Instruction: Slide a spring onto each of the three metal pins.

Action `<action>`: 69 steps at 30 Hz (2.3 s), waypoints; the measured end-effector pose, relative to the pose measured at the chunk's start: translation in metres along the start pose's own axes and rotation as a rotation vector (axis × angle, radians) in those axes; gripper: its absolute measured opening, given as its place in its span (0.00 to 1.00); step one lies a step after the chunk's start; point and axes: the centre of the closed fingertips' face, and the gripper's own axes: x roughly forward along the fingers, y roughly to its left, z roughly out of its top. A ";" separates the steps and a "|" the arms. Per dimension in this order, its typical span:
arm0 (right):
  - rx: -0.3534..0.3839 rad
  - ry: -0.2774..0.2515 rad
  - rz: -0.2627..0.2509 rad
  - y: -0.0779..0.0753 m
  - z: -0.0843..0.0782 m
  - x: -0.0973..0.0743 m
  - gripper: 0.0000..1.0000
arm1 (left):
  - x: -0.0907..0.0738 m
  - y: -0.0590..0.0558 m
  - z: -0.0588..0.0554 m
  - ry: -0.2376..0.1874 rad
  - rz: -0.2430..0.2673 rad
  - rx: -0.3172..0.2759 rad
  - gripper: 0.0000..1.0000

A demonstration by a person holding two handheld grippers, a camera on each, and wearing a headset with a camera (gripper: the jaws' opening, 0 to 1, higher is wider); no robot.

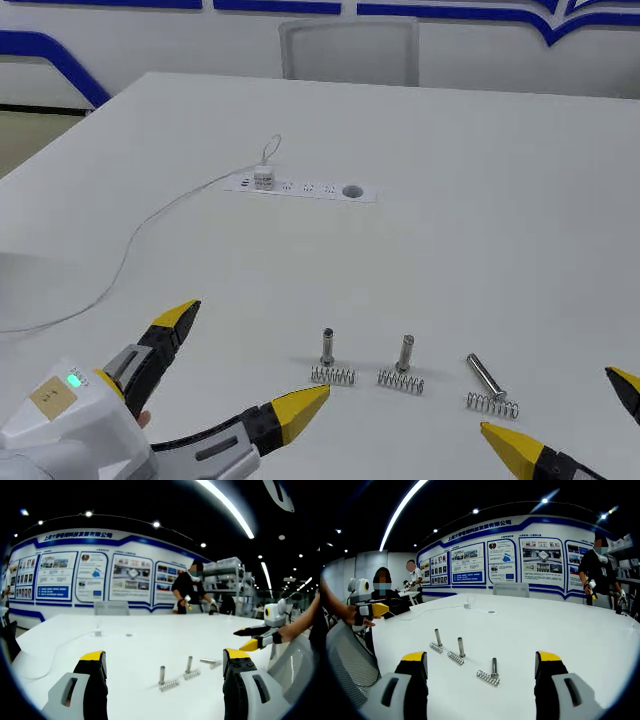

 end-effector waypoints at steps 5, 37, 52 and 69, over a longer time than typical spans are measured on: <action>0.023 0.031 0.014 0.001 -0.006 0.004 0.89 | 0.000 0.000 -0.003 0.017 -0.001 0.002 0.99; 0.062 0.202 0.070 -0.023 -0.023 0.067 0.62 | 0.000 0.004 -0.023 0.109 0.013 -0.011 0.98; 0.056 0.340 0.094 -0.028 -0.052 0.100 0.38 | 0.000 0.002 -0.029 0.144 0.009 -0.003 0.97; 0.076 0.455 0.078 -0.027 -0.077 0.108 0.24 | -0.001 0.005 -0.032 0.159 0.022 -0.007 0.97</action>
